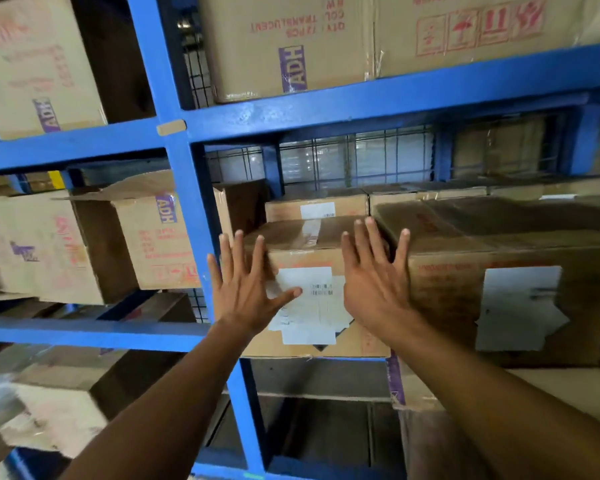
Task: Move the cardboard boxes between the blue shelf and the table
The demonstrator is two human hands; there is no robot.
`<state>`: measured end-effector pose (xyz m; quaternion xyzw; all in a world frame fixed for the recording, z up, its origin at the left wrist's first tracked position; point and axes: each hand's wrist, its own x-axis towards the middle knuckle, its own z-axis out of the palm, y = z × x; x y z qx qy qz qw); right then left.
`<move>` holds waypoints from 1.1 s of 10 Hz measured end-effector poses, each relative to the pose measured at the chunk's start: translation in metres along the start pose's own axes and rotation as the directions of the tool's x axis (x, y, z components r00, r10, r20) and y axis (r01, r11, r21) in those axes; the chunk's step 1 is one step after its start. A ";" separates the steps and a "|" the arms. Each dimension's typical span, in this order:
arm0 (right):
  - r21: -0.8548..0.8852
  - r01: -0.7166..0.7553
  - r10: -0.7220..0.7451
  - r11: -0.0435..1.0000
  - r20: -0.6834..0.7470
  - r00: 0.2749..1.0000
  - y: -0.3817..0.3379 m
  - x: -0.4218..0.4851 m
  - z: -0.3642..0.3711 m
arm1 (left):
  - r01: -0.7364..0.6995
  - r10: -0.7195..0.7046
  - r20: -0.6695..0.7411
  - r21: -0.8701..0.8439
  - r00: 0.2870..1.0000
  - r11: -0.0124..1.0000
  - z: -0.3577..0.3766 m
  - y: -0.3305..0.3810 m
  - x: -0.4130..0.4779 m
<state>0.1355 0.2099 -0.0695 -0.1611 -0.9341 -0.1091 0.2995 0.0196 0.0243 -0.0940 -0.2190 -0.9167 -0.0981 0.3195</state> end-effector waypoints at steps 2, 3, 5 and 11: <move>0.126 -0.178 0.205 0.976 -0.253 0.946 0.045 -0.036 0.043 | -0.318 0.309 -0.166 -0.032 0.937 0.948 0.029 0.015 -0.019; 0.112 -0.155 0.180 0.982 -0.265 0.947 0.055 -0.032 0.052 | -0.293 0.286 -0.124 -0.044 0.950 0.955 0.044 0.026 -0.012; 0.078 0.010 0.010 0.997 -0.255 0.967 0.056 -0.016 0.071 | -0.296 0.287 -0.145 -0.043 0.947 0.954 0.065 0.023 0.001; 0.379 -0.103 0.149 0.920 -0.096 0.984 0.061 -0.026 0.001 | -0.306 0.291 -0.098 -0.220 0.952 0.926 -0.006 0.048 -0.008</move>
